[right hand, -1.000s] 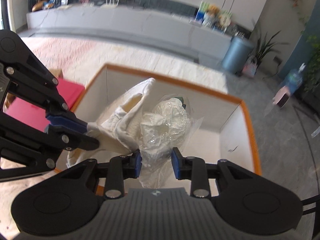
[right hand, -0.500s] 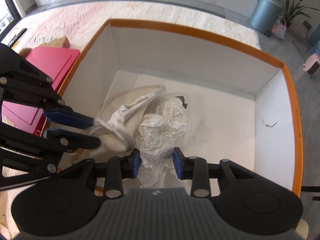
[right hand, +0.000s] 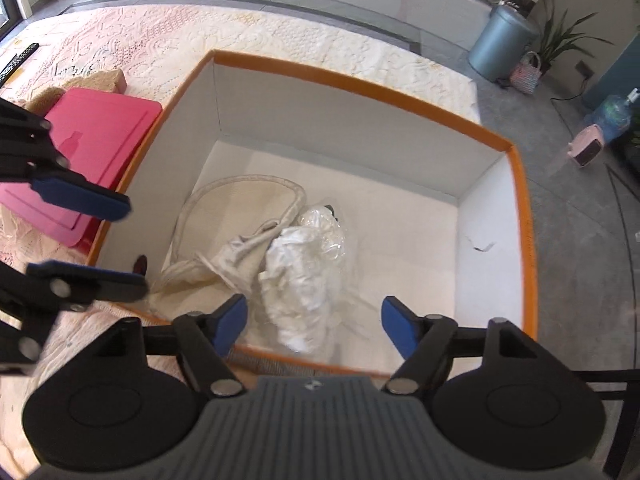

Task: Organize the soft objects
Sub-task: 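Bring the left gripper back over the remaining soft items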

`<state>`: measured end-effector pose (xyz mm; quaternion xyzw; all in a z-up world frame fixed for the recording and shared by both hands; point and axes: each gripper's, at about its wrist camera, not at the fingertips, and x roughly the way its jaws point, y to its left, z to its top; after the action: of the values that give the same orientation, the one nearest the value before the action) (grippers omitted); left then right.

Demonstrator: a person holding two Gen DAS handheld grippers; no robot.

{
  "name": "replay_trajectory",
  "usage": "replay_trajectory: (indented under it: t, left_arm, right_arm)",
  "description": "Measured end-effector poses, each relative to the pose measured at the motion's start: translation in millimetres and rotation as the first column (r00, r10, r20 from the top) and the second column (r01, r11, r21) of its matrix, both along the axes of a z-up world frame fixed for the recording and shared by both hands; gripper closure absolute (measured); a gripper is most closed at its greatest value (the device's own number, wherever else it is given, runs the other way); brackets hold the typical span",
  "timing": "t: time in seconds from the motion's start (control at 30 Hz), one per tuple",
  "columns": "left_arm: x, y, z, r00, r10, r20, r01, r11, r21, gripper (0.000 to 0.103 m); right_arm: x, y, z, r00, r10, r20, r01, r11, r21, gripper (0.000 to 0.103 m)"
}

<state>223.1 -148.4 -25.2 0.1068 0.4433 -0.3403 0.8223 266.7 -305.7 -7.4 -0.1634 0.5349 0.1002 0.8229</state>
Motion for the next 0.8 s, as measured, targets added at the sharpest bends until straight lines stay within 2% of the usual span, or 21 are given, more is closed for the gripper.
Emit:
replay_trajectory:
  t: [0.13, 0.23, 0.33, 0.47, 0.63, 0.8]
  left_arm:
    - [-24, 22, 17, 0.997, 0.052, 0.048, -0.049, 0.996, -0.071, 0.051]
    - [-43, 43, 25, 0.990, 0.115, 0.081, -0.104, 0.987, -0.126, 0.050]
    - [-64, 62, 26, 0.974, 0.183, 0.132, -0.163, 0.975, -0.151, 0.050]
    - [-89, 86, 22, 0.940, 0.274, 0.204, -0.246, 0.957, -0.152, 0.050]
    - [-110, 127, 13, 0.890, 0.414, 0.191, -0.381, 0.905, -0.188, 0.050]
    - [-127, 167, 2, 0.822, 0.543, 0.171, -0.501, 0.833, -0.234, 0.050]
  right_arm:
    - [-24, 0, 22, 0.995, -0.040, 0.094, 0.040, 0.999, -0.002, 0.023]
    - [-50, 5, 37, 0.976, -0.081, 0.202, 0.078, 0.997, 0.022, 0.021]
    - [-78, 16, 46, 0.944, -0.120, 0.306, 0.093, 0.991, 0.101, 0.020]
    - [-111, 38, 43, 0.906, -0.158, 0.392, 0.077, 0.974, 0.213, 0.020]
    - [-140, 80, 30, 0.871, -0.200, 0.448, 0.054, 0.947, 0.316, 0.020]
    - [-160, 126, 18, 0.832, -0.215, 0.511, 0.021, 0.933, 0.358, 0.020]
